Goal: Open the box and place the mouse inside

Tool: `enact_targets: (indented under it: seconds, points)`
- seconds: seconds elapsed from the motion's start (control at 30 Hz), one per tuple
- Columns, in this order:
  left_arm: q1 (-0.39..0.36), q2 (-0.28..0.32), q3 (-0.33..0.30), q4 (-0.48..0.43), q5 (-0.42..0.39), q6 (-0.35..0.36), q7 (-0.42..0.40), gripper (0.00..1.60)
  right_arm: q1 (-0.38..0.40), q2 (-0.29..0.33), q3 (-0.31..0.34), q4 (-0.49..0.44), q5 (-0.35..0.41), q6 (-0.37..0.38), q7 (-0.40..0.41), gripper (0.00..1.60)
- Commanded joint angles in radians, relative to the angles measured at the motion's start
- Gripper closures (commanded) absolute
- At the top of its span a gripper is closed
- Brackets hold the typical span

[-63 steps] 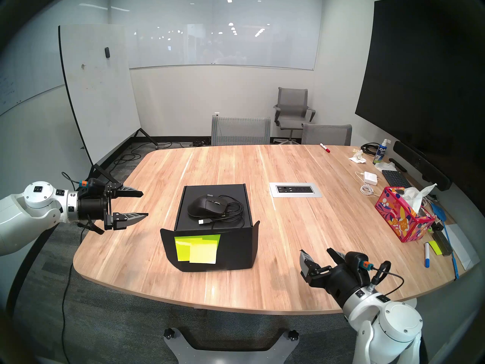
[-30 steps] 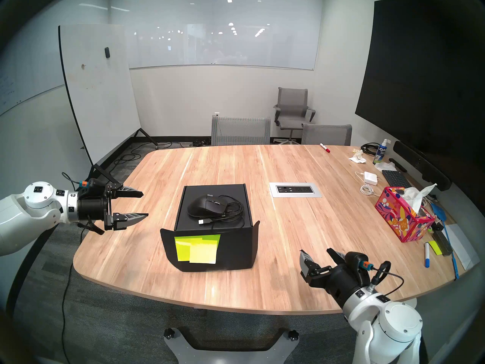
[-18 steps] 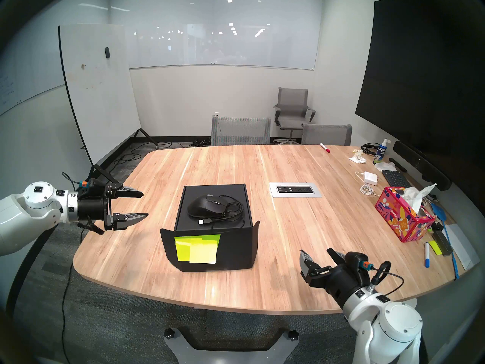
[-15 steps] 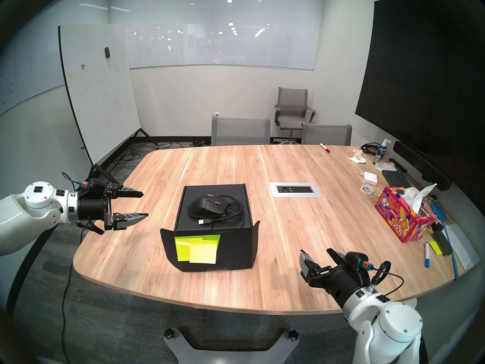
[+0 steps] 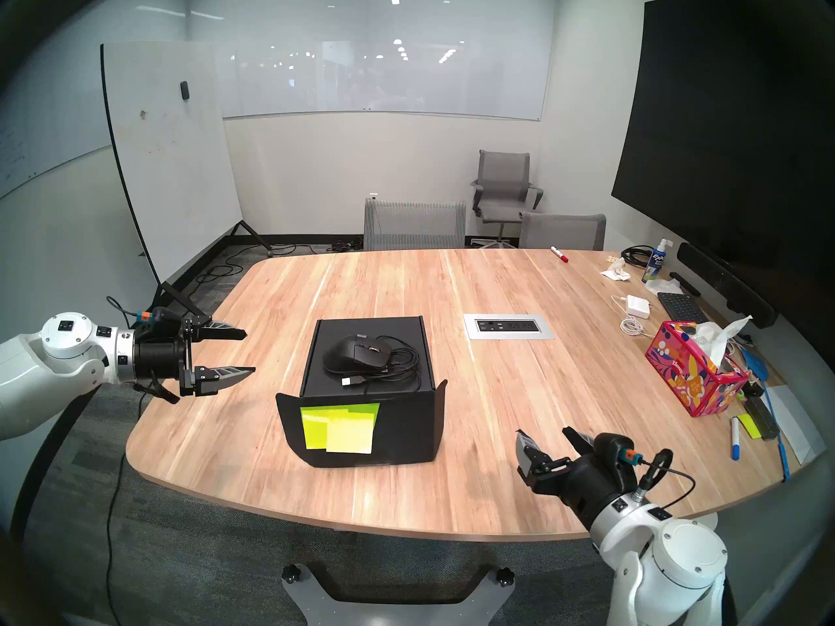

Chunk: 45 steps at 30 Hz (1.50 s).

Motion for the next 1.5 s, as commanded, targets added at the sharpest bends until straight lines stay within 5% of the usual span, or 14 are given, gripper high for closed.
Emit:
enact_targets:
  seconds: [0.0,0.93,1.47]
  points:
    - [-0.012,0.003,-0.012,0.000,-0.005,-0.005,-0.002,0.00,0.001,0.002,0.001,-0.018,-0.001,-0.001,0.000,0.00]
    - [-0.015,0.003,-0.008,0.000,-0.006,-0.005,-0.001,0.00,0.068,0.039,0.031,-0.002,0.054,0.000,0.062,0.00]
    - [-0.017,0.004,-0.005,0.000,-0.006,-0.005,-0.001,0.00,0.084,0.140,0.131,0.033,0.156,0.024,0.250,0.00]
